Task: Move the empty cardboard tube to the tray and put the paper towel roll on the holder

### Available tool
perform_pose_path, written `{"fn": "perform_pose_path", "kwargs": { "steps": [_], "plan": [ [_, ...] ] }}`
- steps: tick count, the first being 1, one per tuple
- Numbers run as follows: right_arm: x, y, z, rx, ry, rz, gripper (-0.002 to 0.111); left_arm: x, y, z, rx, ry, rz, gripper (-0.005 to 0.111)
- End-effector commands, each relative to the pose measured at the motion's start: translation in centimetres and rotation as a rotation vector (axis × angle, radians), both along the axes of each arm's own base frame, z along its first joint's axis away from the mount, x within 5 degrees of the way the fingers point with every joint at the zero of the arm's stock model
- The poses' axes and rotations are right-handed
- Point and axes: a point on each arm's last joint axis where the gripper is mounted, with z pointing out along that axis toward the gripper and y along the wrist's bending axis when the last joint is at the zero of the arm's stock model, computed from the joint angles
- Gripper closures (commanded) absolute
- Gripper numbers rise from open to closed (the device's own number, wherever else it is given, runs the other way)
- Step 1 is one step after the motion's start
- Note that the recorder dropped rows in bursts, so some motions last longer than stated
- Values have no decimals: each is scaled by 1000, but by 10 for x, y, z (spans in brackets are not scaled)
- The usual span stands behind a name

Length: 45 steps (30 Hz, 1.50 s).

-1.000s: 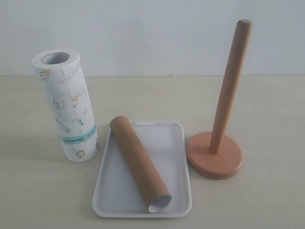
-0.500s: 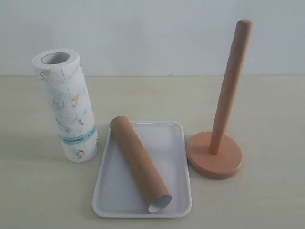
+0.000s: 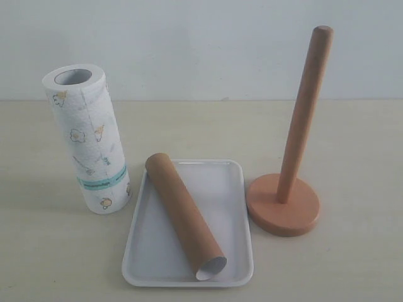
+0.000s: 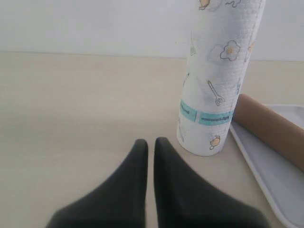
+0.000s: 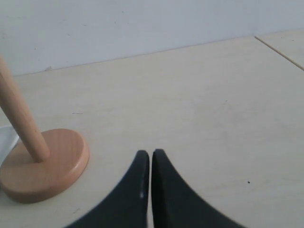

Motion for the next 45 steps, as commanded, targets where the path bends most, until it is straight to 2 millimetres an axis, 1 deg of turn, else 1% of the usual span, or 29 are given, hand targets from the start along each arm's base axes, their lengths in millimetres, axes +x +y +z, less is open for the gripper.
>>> {"fn": "perform_pose_path", "kwargs": {
  "steps": [1,15,19,21,22,23,24,25,26,28,36,38,39,40,41,43,45],
  "plan": [
    [0,0,1,-3,-7,-6,107,0,0,0,-7,-6,-3,102],
    [0,0,1,-3,-7,-6,107,0,0,-1,-1,-2,-3,102],
    [0,0,1,-3,-7,-6,107,0,-1,1,-49,-15,-5,102],
    [0,0,1,-3,-7,-6,107,-2,-2,20,-89,-69,-10,102],
    [0,0,1,-3,-7,-6,107,-4,-3,34,-125,-107,-16,102],
    [0,0,1,-3,-7,-6,107,-7,-4,49,-169,-151,-24,102],
    [0,0,1,-1,-7,-6,107,-14,-5,75,-239,-228,-42,102],
    [0,0,1,-1,-7,-6,107,-17,-5,86,-255,-263,-47,102],
    [0,0,1,-1,-7,-6,107,-23,-4,102,-261,-322,-50,102],
    [0,0,1,-1,-7,-6,107,-28,-2,118,-270,-411,-44,102],
    [0,0,1,-1,-7,-6,107,-39,9,147,-316,-747,23,102],
    [0,0,1,-1,-7,-6,107,-47,14,158,-333,-911,58,102],
    [0,0,1,-1,-7,-6,107,-57,19,168,-354,-1067,90,102],
    [0,0,1,-1,-7,-6,107,-64,22,175,-367,-1158,106,102],
    [0,0,1,-1,-7,-6,107,-68,24,187,-365,-1242,124,102],
    [0,0,1,2,-7,-7,107,-64,22,203,-340,-1236,118,102],
    [0,0,1,2,-7,-7,107,-53,17,220,-258,-1200,99,102]
  ]
}}
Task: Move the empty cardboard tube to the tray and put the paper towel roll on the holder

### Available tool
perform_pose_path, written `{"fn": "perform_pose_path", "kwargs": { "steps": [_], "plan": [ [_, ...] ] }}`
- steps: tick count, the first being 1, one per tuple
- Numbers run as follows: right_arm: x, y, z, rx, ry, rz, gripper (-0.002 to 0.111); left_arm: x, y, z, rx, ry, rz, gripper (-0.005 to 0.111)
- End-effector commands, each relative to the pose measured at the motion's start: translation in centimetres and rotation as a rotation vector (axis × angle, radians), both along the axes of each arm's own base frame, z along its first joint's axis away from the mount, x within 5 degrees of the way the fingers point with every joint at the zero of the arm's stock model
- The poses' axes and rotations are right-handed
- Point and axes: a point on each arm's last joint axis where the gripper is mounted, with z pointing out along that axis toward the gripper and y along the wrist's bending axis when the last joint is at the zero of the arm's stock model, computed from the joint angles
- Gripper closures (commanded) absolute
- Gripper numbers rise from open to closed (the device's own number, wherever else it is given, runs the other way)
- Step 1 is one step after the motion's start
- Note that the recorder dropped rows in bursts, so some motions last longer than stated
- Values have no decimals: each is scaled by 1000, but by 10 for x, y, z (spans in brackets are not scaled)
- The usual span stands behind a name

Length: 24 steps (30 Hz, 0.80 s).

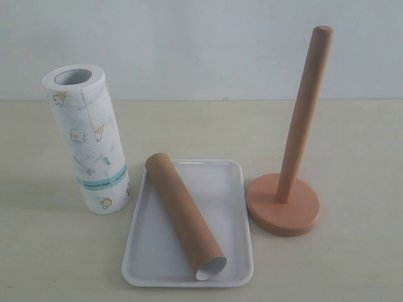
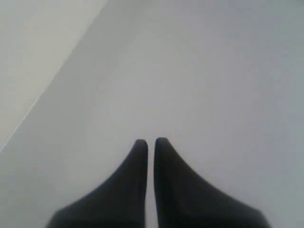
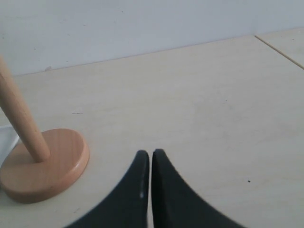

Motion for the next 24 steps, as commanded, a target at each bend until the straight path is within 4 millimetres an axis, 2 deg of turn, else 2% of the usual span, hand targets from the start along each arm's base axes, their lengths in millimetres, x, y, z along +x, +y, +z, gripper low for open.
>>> {"fn": "perform_pose_path", "kwargs": {
  "steps": [1,4,6,10,12,15,19,22,24],
  "plan": [
    [0,0,1,-1,-8,-6,107,19,-8,39,122,31,40,102],
    [0,0,1,-1,-8,-6,107,58,-16,57,204,190,24,102],
    [0,0,1,-1,-8,-6,107,83,-19,59,193,317,-25,102],
    [0,0,1,-1,-8,-6,107,128,-22,33,195,529,-59,102],
    [0,0,1,1,-8,-7,107,141,-23,17,195,589,-64,102],
    [0,0,1,1,-8,-7,107,154,-25,-12,212,617,-68,102],
    [0,0,1,1,-8,-7,107,161,-33,-46,287,605,-107,102],
    [0,0,1,1,-8,-7,107,166,-37,-65,250,609,-197,102],
    [0,0,1,1,-8,-7,107,171,-41,-78,285,638,-216,102]
  ]
}}
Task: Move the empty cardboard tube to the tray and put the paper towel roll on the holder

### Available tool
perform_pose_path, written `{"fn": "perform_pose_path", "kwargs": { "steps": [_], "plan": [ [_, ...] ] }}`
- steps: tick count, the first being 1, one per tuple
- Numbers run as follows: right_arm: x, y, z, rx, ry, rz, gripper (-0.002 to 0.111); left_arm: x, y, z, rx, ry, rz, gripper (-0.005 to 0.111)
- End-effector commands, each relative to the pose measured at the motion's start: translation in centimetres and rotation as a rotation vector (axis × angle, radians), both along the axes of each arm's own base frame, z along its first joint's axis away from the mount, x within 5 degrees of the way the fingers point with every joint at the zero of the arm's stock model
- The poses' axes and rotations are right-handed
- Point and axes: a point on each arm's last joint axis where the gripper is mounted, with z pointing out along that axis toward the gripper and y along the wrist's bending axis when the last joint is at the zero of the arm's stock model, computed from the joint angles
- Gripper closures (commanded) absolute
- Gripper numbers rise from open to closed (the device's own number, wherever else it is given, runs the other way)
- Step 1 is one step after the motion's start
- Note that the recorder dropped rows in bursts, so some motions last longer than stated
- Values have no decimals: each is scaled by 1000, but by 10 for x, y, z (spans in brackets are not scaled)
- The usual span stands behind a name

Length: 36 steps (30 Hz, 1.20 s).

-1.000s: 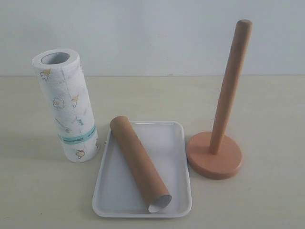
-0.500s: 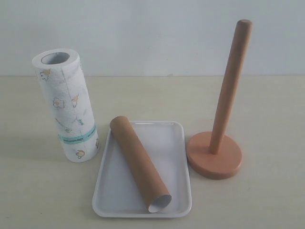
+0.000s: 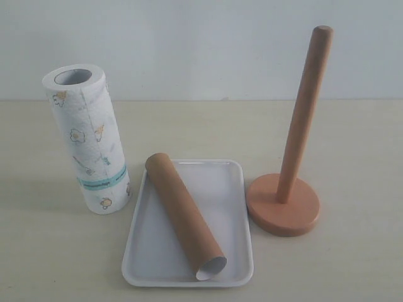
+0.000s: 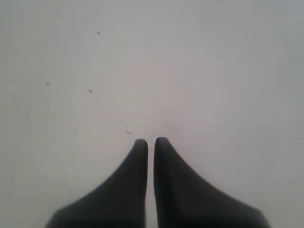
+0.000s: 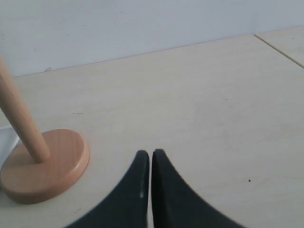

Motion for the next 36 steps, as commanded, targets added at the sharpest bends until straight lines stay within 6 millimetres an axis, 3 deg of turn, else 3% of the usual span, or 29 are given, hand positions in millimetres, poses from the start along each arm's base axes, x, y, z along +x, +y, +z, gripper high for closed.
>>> {"fn": "perform_pose_path", "kwargs": {
  "steps": [1,11,22,26,33,36],
  "plan": [
    [0,0,1,-5,-9,-3,107,8,-9,-26,18,31,-86,102],
    [0,0,1,-5,-9,-3,107,22,-20,-85,129,249,-185,102],
    [0,0,1,-5,-9,-3,107,18,-21,-112,210,322,-192,101],
    [0,0,1,-5,-9,-3,107,22,-21,-119,229,354,-195,81],
    [0,0,1,-5,-9,-3,107,30,-24,-130,197,367,-219,14],
    [0,0,1,-5,-9,-3,107,37,-27,-136,223,397,-248,-3]
  ]
}}
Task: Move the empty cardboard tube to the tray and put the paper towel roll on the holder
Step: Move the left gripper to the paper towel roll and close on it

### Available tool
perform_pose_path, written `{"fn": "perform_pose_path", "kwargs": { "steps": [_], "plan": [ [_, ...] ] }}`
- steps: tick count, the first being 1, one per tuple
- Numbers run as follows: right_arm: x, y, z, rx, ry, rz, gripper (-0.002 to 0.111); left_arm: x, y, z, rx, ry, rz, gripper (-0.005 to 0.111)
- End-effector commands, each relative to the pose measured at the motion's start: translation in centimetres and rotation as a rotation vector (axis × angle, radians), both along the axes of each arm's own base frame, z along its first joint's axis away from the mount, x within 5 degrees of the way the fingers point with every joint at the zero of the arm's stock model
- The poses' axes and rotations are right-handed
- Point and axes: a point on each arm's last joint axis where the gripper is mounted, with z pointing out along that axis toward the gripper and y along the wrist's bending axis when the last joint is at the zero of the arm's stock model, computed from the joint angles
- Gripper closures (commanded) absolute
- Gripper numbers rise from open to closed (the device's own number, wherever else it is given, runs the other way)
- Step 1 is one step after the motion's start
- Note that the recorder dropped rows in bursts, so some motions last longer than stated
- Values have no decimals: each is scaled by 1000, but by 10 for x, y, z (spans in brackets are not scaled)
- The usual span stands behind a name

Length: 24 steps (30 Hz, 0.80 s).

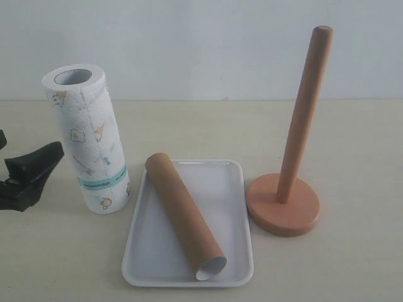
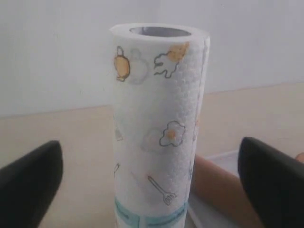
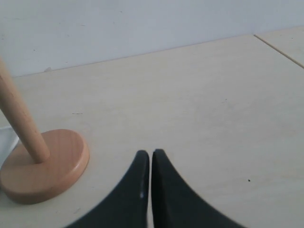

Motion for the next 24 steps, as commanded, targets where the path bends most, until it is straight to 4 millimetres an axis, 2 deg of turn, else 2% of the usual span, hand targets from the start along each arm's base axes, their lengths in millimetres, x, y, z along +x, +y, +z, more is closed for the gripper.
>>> {"fn": "perform_pose_path", "kwargs": {
  "steps": [1,9,13,21,24],
  "plan": [
    [0,0,1,-5,-11,-1,107,10,-6,-7,23,23,-54,-3],
    [0,0,1,-5,-11,-1,107,42,-11,-17,21,39,-93,-3],
    [0,0,1,-5,-11,-1,107,60,-19,-26,41,55,-169,-3],
    [0,0,1,-5,-11,-1,107,93,-23,-40,33,55,-186,-3],
    [0,0,1,-5,-11,-1,107,100,-23,-44,33,61,-186,-3]
  ]
}}
